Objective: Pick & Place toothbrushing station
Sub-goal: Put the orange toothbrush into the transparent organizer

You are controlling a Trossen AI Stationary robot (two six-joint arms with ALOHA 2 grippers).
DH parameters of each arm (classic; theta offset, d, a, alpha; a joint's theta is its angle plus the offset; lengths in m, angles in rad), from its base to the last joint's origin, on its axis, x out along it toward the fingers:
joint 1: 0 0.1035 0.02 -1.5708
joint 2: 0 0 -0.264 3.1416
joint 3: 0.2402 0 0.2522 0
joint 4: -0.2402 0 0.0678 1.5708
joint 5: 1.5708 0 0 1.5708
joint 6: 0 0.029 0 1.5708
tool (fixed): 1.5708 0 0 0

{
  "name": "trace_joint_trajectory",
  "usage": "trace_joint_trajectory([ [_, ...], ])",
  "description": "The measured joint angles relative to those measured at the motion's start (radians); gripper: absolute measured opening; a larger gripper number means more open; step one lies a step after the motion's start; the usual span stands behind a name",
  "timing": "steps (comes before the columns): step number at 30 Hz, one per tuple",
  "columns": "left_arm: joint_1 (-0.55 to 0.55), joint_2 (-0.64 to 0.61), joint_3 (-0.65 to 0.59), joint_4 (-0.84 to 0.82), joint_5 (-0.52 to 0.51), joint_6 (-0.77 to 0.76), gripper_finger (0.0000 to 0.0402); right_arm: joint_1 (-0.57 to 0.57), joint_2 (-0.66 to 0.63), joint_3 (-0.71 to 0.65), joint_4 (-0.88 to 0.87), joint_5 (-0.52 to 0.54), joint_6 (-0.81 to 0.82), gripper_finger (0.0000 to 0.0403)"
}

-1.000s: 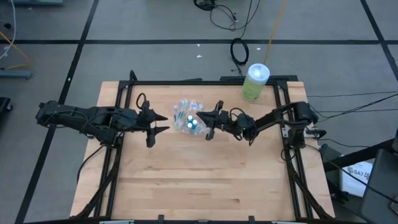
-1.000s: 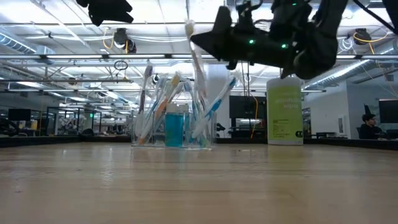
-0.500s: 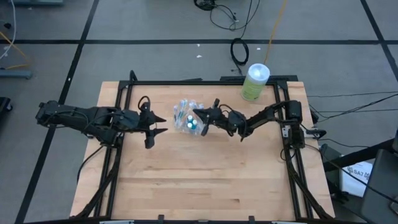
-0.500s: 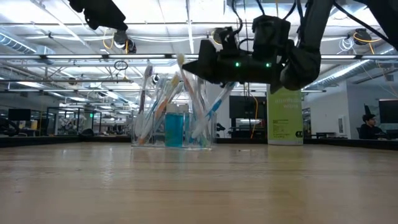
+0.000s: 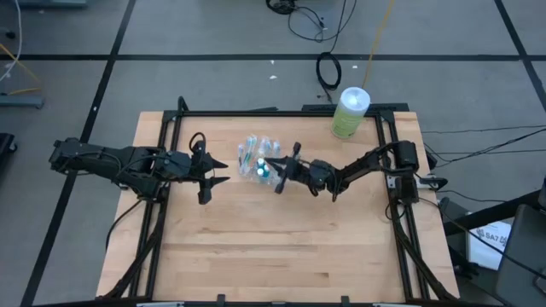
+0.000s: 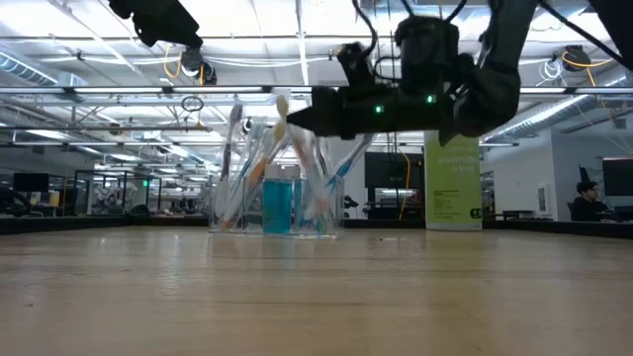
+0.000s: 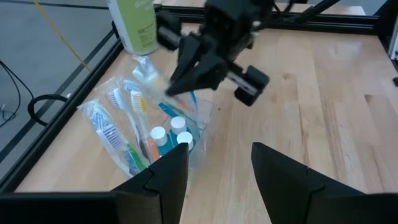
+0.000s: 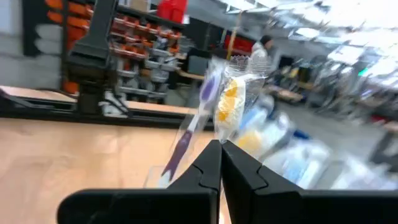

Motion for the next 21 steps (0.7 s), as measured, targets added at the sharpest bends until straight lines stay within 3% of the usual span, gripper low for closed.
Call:
trace_joint_trajectory([
  [4,0.000,0.000,0.000,-0.004,0.000,-0.002,0.0184,0.066,-0.031,0.000,-0.007,0.190,-0.125,0.0000],
  [9,0.000,0.000,0.000,-0.008,0.001,-0.009,0.0184,0.140,-0.031,0.000,-0.004,0.414,-0.131,0.0000],
  [16,0.000,0.000,0.000,-0.003,0.001,-0.010,0.0184,0.180,-0.016,-0.006,-0.061,0.533,-0.064,0.0000],
  [21,0.000,0.000,0.000,-0.001,0.001,-0.025,0.0184,0.192,-0.016,-0.019,-0.090,0.532,-0.052,0.0000],
])
